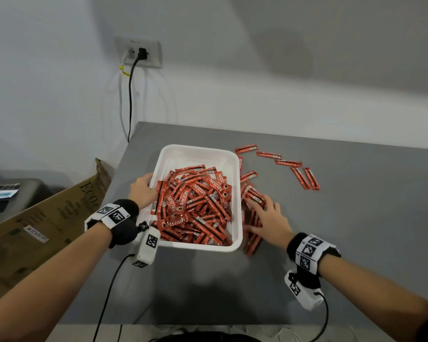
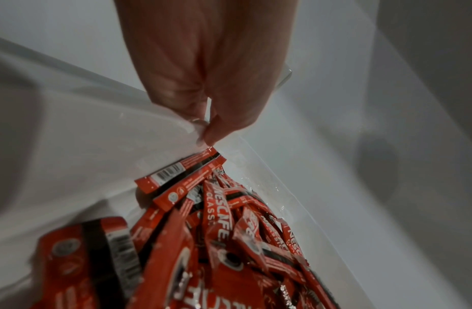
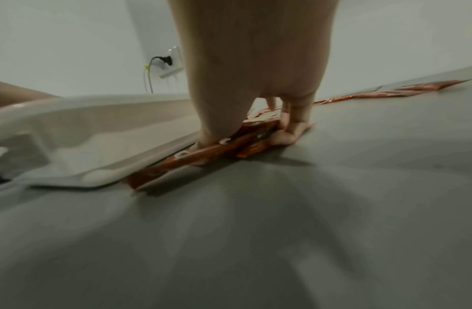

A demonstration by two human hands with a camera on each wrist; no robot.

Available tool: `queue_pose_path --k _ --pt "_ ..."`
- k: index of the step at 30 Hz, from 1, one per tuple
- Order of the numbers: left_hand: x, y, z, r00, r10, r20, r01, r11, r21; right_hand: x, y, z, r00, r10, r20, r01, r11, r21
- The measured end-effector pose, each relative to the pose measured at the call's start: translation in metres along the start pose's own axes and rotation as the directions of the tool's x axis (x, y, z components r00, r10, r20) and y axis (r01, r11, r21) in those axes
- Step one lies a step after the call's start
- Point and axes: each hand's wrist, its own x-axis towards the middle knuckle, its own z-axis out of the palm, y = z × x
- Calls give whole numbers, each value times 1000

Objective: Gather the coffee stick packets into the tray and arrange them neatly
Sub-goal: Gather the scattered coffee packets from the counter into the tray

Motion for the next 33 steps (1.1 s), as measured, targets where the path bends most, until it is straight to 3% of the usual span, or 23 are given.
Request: queue_pose_path --k 4,9,12,15,18,21,23,25,30,33 --pt "-1 0 -1 1000 -2 -6 2 1000 -15 18 7 -2 993 -31 -116 51 984 169" --pt "-4 2 0 1000 1 -6 -1 999 -43 24 7 -15 976 115 -183 -48 941 336" --pt "-5 4 0 1000 0 -12 0 999 -46 23 -1 -52 942 166 -290 -13 885 464" --pt "-4 4 1 1000 0 -10 -1 998 -56 21 -27 -84 927 32 -374 159 869 468" --pt "-4 3 0 1000 -8 -8 8 999 -54 27 -56 -90 934 -162 -320 302 837 457" --pt "-5 3 0 1000 -4 -23 3 999 -39 50 -44 -81 919 -27 -394 211 876 433" --pt "-5 3 0 1000 -1 -26 0 999 -32 64 -21 -66 966 93 -241 22 899 437" --pt "-4 3 0 1000 4 -28 -5 1000 -25 75 -7 -45 995 97 -26 -84 946 313" --pt "-2 1 0 999 -1 -34 -1 999 -37 90 -8 -16 993 5 116 -8 1000 30" --pt "-2 0 1 1000 -2 -31 0 999 -48 91 0 -12 996 -31 81 40 993 -111"
